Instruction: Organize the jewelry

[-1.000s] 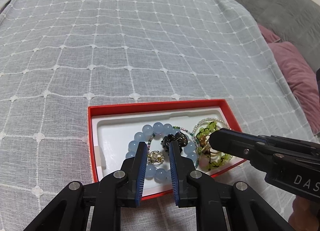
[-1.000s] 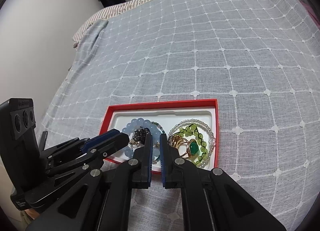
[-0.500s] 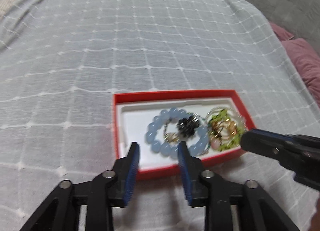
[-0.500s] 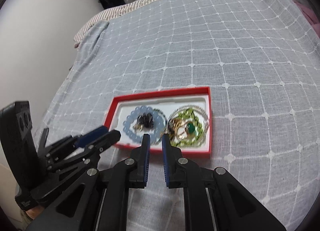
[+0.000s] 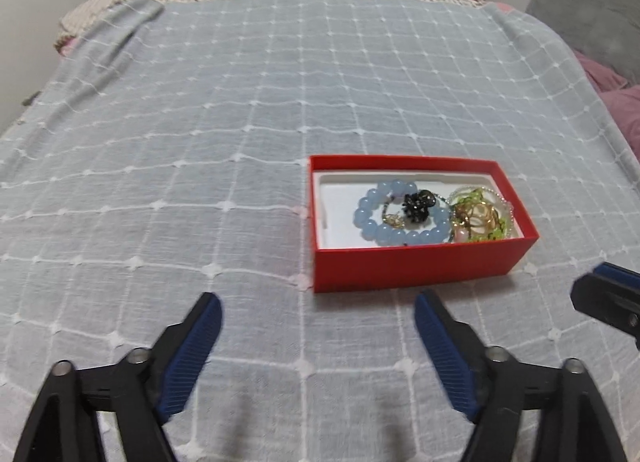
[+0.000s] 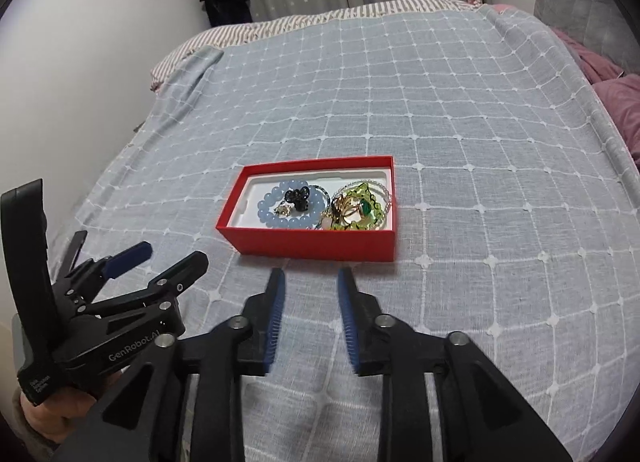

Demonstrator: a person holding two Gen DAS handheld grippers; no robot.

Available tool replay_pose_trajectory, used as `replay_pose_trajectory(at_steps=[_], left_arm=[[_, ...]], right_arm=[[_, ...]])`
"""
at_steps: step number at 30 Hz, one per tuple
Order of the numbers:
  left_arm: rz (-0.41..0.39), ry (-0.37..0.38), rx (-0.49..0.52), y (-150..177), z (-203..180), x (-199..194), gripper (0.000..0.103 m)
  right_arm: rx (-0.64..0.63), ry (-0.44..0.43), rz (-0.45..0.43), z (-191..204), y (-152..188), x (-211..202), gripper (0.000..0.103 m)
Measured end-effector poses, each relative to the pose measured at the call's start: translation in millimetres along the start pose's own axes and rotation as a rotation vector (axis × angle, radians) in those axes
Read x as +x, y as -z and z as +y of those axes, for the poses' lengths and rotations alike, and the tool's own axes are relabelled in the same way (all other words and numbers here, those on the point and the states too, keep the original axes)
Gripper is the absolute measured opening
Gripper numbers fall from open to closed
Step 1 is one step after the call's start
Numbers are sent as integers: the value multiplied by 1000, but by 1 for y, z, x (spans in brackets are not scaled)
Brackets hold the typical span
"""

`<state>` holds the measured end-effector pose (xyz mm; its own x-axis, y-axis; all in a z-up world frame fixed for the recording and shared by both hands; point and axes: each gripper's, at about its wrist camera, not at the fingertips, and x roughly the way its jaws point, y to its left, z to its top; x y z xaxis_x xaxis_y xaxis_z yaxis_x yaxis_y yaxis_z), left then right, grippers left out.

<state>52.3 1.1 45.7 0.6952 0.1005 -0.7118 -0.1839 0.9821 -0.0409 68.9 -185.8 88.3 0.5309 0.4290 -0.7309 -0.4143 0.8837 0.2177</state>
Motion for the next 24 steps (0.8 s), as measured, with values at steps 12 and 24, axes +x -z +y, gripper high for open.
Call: replay_pose_trajectory(at_steps=[12, 24], left_arm=[[-56, -24, 28, 13, -3, -17, 101], [-20, -55, -19, 15, 6, -10, 102]], right_arm=[[-9, 70, -25, 4, 10, -2, 82], [9, 111, 21, -1, 14, 8, 86]])
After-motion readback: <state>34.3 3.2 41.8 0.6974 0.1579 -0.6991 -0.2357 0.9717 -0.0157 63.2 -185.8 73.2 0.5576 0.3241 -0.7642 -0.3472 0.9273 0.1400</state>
